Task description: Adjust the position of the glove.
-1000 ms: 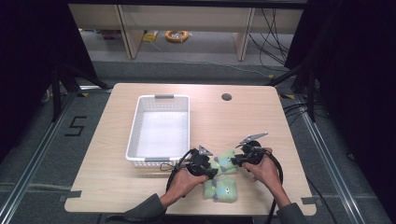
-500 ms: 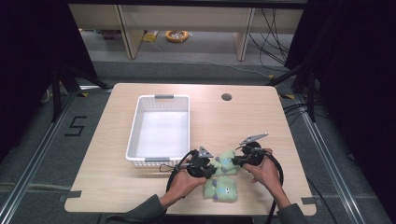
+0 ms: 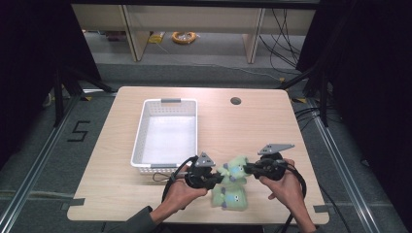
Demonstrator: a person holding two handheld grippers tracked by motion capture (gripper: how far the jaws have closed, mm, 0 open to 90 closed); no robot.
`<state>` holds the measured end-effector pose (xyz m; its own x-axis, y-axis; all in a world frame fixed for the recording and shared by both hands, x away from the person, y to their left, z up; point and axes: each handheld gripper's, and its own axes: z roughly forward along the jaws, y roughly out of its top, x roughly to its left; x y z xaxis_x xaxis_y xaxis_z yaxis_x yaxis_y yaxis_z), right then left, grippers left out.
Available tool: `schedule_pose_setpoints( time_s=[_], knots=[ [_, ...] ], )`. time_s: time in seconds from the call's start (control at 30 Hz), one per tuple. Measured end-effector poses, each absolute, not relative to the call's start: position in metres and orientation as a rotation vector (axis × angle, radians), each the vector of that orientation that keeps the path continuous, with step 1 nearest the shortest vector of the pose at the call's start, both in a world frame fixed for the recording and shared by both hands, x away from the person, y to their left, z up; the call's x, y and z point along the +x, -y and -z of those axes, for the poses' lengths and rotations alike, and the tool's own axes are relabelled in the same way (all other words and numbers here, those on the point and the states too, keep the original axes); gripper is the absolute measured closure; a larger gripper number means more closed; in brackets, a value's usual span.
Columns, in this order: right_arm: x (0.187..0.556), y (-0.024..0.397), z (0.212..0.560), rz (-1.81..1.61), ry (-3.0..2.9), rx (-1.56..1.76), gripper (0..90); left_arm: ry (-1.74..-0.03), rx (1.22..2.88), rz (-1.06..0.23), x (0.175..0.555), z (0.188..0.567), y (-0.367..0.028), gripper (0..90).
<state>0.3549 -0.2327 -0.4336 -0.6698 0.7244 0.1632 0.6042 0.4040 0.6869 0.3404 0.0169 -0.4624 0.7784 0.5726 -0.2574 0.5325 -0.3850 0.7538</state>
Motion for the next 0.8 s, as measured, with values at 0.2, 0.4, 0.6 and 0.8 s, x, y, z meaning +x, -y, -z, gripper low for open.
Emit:
schedule_pose_setpoints(
  time_s=[0.2,0.4,0.6,0.8],
  knots=[
    [0.332,0.231,0.435,-1.102,-2.543,1.181,83.5,-0.821,2.054,0.002,0.325,0.469,-0.023,85.7],
    [0.314,0.226,0.438,-1.12,-2.556,1.15,83.3,-0.805,2.068,0.037,0.315,0.475,-0.03,85.7],
    [0.302,0.223,0.451,-1.139,-2.569,1.173,83.1,-0.82,2.079,0.075,0.312,0.487,-0.033,85.5],
    [0.301,0.224,0.459,-1.11,-2.602,1.181,82.1,-0.824,2.083,0.05,0.313,0.488,-0.034,85.2]
  ],
)
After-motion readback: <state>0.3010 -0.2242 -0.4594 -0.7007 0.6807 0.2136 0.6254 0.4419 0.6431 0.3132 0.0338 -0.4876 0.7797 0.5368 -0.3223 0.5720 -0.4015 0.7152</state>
